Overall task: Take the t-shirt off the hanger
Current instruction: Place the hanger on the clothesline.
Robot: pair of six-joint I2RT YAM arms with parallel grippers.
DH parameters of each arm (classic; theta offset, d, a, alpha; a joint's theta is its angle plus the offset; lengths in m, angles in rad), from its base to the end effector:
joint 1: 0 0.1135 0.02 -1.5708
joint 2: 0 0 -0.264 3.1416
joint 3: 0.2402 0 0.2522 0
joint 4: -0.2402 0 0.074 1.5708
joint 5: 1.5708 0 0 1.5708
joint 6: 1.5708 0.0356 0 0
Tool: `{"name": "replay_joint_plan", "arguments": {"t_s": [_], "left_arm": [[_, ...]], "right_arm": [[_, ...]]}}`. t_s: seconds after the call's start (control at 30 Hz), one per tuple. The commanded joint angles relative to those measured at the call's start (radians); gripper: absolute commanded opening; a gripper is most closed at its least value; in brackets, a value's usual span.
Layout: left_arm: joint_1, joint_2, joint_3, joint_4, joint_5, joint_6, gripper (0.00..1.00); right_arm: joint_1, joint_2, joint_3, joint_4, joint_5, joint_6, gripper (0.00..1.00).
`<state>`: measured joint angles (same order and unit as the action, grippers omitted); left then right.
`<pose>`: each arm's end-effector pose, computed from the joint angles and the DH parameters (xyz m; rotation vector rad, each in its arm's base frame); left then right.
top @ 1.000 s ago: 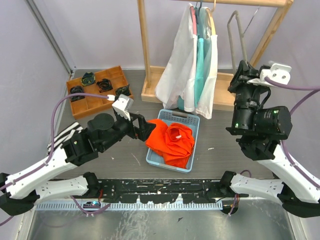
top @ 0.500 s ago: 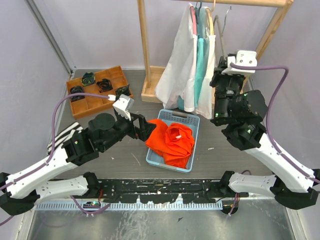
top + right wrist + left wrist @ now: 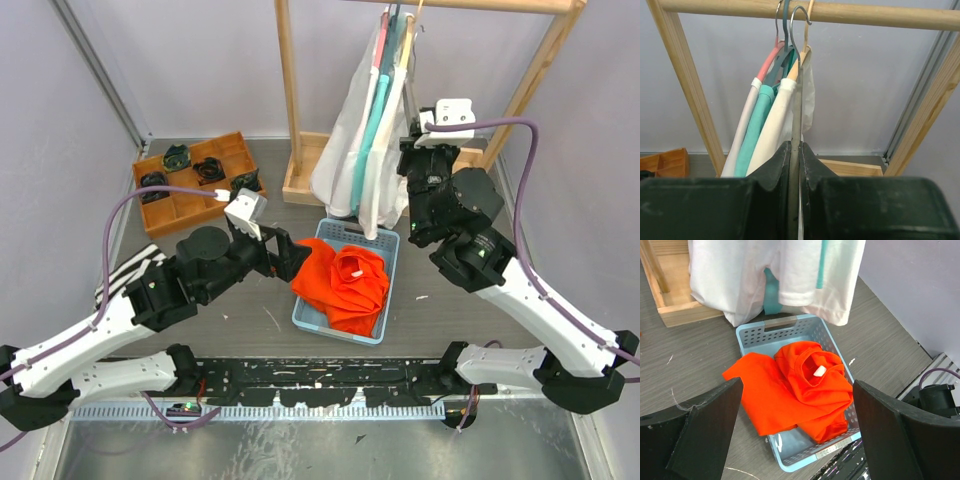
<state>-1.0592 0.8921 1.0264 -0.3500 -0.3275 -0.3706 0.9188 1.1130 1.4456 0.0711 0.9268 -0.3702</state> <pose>0.1051 -0.1637 0.3882 0.3864 1.7941 -0.7326 0.1458 0.1441 0.5245 0.0045 1.3331 -0.0752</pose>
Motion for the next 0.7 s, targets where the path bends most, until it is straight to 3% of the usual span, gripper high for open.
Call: {"name": "replay_joint_plan", "arguments": {"t_s": [0.0,0.67], "left_arm": [[-0.003,0.002,-0.012,0.020,-0.012,0.004,0.98],[-0.002,-0.030,-0.034,0.011,-0.027,0.006,0.98]], "right_arm": [[-0.009,-0.018,0.022,-0.011,-0.098,0.065,0.00],[-0.116,0.115,0.023,-0.099,-0.218,0.238,0.01]]}}
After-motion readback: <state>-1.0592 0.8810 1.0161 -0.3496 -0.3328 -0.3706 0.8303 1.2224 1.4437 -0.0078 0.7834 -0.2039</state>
